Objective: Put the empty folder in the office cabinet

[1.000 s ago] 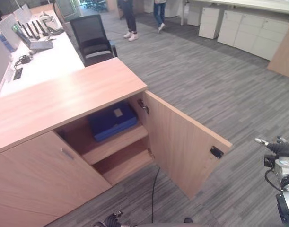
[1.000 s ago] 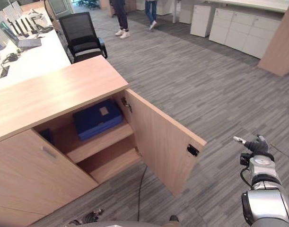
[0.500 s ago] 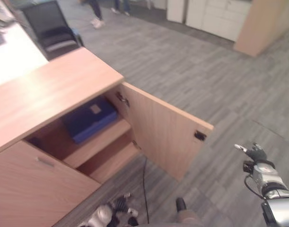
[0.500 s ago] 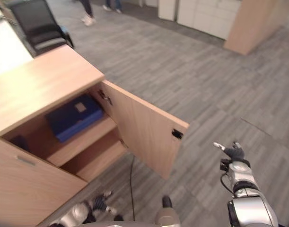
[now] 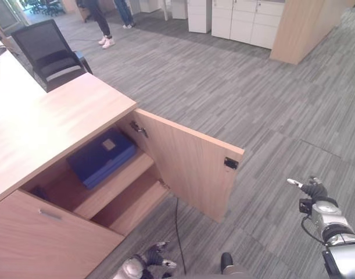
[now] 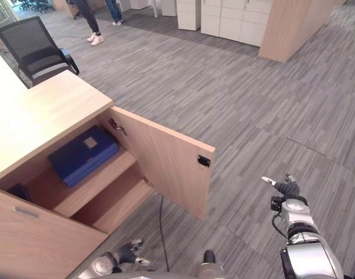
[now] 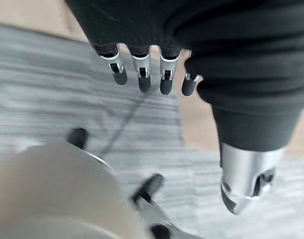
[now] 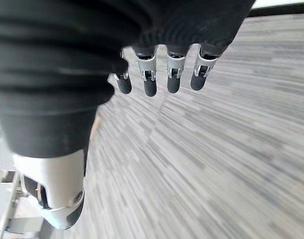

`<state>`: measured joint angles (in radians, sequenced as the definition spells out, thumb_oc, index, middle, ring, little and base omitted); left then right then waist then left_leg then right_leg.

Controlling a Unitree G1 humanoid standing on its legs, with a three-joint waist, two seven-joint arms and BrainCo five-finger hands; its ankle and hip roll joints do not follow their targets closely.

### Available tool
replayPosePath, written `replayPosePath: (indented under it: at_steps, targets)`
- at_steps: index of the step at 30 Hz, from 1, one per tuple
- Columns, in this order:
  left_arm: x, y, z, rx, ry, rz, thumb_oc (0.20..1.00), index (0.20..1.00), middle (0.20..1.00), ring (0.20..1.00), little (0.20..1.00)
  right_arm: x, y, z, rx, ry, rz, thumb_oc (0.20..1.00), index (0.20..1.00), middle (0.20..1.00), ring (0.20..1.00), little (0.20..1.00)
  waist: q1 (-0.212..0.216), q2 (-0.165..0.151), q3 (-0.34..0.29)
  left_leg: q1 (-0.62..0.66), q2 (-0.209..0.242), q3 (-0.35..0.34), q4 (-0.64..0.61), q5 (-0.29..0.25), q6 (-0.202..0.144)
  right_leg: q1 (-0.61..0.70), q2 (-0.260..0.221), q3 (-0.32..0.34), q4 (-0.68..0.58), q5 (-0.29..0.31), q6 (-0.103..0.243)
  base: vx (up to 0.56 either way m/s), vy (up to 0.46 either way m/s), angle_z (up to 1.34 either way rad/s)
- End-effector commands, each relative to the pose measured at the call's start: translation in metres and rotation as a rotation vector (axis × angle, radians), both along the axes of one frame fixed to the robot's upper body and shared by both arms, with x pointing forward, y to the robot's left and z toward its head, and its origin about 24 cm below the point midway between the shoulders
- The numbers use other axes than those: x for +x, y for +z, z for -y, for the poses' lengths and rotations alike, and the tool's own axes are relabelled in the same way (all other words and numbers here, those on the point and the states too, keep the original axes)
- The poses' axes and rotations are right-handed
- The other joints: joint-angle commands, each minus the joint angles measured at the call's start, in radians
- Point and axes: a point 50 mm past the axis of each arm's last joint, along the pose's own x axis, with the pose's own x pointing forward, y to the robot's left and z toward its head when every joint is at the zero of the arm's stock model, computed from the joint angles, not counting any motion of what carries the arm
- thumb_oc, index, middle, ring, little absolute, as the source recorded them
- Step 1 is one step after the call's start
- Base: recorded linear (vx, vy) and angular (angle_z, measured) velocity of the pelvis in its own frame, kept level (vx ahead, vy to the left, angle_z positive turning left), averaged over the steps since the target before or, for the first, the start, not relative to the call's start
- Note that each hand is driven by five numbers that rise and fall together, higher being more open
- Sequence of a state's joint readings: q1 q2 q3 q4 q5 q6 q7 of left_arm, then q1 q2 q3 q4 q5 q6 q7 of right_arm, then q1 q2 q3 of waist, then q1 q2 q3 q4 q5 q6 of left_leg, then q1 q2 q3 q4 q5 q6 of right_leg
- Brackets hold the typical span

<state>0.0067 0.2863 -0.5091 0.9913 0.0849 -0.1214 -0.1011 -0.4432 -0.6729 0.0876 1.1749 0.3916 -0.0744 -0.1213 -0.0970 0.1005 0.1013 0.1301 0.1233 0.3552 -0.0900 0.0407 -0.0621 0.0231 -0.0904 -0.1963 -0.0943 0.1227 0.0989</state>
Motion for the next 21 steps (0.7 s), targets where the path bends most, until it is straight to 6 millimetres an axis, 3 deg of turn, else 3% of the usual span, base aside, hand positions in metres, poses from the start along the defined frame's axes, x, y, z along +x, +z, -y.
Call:
replayPosePath:
  at_steps: [1, 6, 12, 14, 15, 16, 20, 21]
  targets:
    - [-0.003, 0.002, -0.018, 0.029, 0.013, 0.011, 1.000, 1.000, 1.000, 1.000, 1.000, 0.031, 0.029, -0.007, -0.049, 0.054, 0.090, 1.000, 1.000, 1.000, 1.000, 1.000, 0.023, -0.089, -0.014, 0.011, -0.021, -0.092, 0.018, -0.060, -0.015, 0.072, -0.056, 0.027, 0.045, -0.126, 0.072, 0.03, -0.001, 0.07]
    - [-0.007, 0.003, -0.024, 0.036, 0.008, 0.003, 1.000, 1.000, 1.000, 1.000, 1.000, 0.050, 0.051, -0.009, -0.084, 0.078, 0.114, 1.000, 1.000, 1.000, 1.000, 1.000, 0.058, -0.100, -0.014, 0.008, -0.021, -0.118, 0.017, -0.057, -0.017, 0.086, -0.055, 0.008, 0.040, -0.127, 0.070, 0.00, 0.005, 0.06]
    - [-0.012, 0.002, -0.031, 0.050, 0.037, -0.013, 1.000, 1.000, 1.000, 1.000, 1.000, 0.068, 0.058, -0.026, -0.083, 0.133, 0.116, 1.000, 1.000, 1.000, 1.000, 1.000, 0.095, -0.110, -0.016, 0.001, -0.024, -0.144, 0.016, -0.054, -0.014, 0.098, -0.056, -0.011, 0.033, -0.126, 0.070, 0.00, 0.019, 0.22]
    - [-0.016, 0.001, -0.037, 0.069, 0.044, -0.026, 1.000, 1.000, 1.000, 1.000, 1.000, 0.081, 0.057, -0.048, -0.053, 0.182, 0.128, 1.000, 1.000, 1.000, 1.000, 1.000, 0.117, -0.113, -0.014, -0.007, -0.029, -0.162, 0.014, -0.052, -0.013, 0.104, -0.058, -0.023, 0.029, -0.124, 0.071, -0.01, 0.039, 0.32]
    - [-0.016, 0.001, -0.037, 0.069, 0.045, -0.025, 1.000, 1.000, 1.000, 1.000, 1.000, 0.082, 0.057, -0.049, -0.053, 0.182, 0.128, 1.000, 1.000, 1.000, 1.000, 1.000, 0.116, -0.113, -0.014, -0.008, -0.029, -0.163, 0.014, -0.052, -0.013, 0.104, -0.058, -0.024, 0.028, -0.124, 0.071, -0.02, 0.040, 0.35]
    - [-0.012, 0.003, -0.038, 0.076, 0.042, -0.015, 1.000, 1.000, 1.000, 1.000, 1.000, 0.086, 0.045, -0.069, -0.014, 0.217, 0.110, 1.000, 1.000, 1.000, 1.000, 1.000, 0.130, -0.116, -0.010, -0.016, -0.034, -0.180, 0.014, -0.050, -0.011, 0.106, -0.060, -0.036, 0.031, -0.126, 0.070, -0.01, 0.024, 0.27]
    - [-0.012, 0.001, -0.042, 0.106, 0.078, -0.015, 1.000, 1.000, 1.000, 1.000, 1.000, 0.089, 0.039, -0.083, 0.016, 0.243, 0.097, 1.000, 1.000, 1.000, 1.000, 1.000, 0.149, -0.122, -0.008, -0.025, -0.039, -0.200, 0.014, -0.047, -0.011, 0.111, -0.062, -0.055, 0.031, -0.129, 0.070, -0.02, 0.028, 0.23]
    - [-0.012, 0.001, -0.045, 0.116, 0.098, -0.020, 1.000, 1.000, 1.000, 1.000, 1.000, 0.090, 0.033, -0.095, 0.021, 0.288, 0.077, 1.000, 1.000, 1.000, 1.000, 1.000, 0.155, -0.124, -0.007, -0.028, -0.042, -0.209, 0.012, -0.046, -0.009, 0.112, -0.064, -0.063, 0.034, -0.129, 0.069, -0.02, 0.025, 0.34]
